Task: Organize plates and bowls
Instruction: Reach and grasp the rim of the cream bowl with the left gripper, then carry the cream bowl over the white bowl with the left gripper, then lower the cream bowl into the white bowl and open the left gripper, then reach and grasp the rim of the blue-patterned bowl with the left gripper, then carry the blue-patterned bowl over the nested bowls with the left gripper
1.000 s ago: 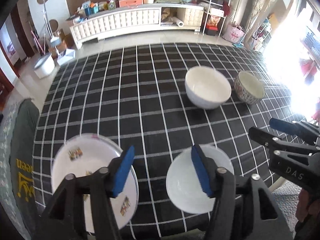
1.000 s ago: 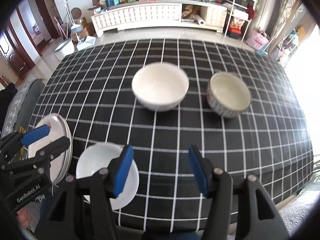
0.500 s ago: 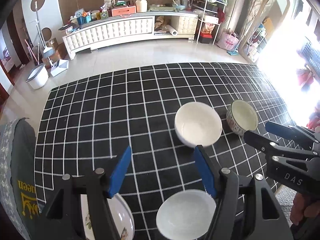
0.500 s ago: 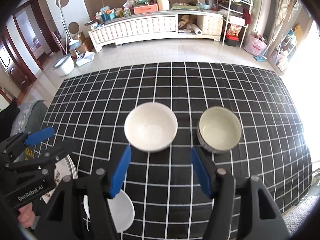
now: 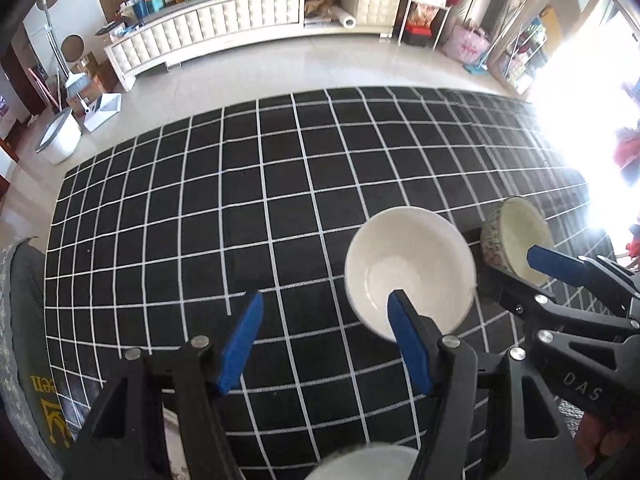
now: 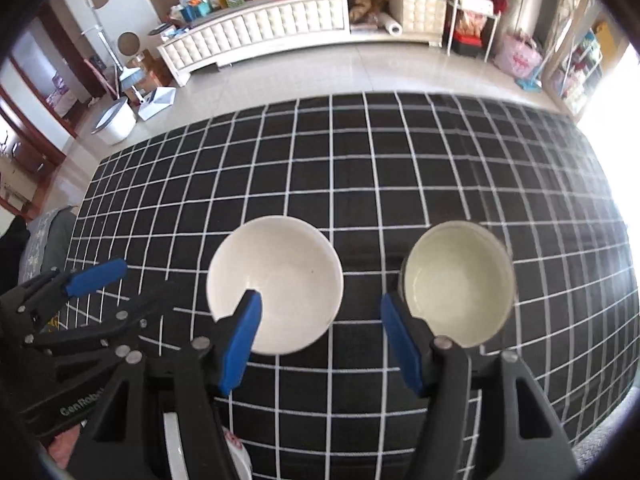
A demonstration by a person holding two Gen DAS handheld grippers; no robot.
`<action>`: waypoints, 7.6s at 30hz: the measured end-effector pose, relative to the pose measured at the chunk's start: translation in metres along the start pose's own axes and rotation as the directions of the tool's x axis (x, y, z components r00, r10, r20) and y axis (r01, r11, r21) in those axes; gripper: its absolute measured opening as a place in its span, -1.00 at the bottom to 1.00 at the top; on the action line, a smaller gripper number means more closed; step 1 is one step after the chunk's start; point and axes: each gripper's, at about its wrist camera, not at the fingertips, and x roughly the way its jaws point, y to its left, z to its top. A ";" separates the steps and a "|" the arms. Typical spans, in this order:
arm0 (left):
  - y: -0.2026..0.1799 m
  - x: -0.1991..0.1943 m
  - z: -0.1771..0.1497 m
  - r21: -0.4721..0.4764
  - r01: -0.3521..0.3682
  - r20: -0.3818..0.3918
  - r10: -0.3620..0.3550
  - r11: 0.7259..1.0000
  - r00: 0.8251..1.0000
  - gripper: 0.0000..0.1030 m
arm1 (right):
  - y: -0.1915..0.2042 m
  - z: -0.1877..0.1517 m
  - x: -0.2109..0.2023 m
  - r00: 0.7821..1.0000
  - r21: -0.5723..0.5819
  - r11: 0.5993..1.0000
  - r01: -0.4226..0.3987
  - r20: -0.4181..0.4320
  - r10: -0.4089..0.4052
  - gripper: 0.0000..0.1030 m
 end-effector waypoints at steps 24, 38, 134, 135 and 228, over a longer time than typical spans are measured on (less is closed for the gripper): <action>-0.009 0.074 0.007 -0.066 0.090 -0.100 -0.096 0.994 0.990 -0.86 | -0.019 -0.006 0.044 0.995 0.051 0.998 -0.041 -0.092 0.046 -0.83; -0.005 0.042 -0.017 -0.058 0.023 -0.023 -0.025 0.998 0.999 -0.90 | 0.005 -0.014 0.020 0.995 0.028 0.996 -0.089 -0.035 0.090 -0.83; 0.004 -0.070 -0.163 -0.029 0.028 0.029 -0.027 0.999 0.999 -0.16 | 0.033 -0.134 -0.058 0.999 -0.029 0.999 -0.025 -0.046 0.024 -0.10; -0.001 -0.073 -0.158 -0.022 0.030 0.037 -0.029 0.999 0.999 -0.16 | 0.027 -0.130 -0.065 0.999 -0.017 1.000 -0.025 -0.029 0.024 0.03; -0.050 -0.050 -0.072 -0.012 0.031 -0.018 -0.032 0.999 0.999 -0.85 | -0.003 -0.051 -0.077 0.995 0.031 0.996 -0.088 -0.046 0.090 -0.79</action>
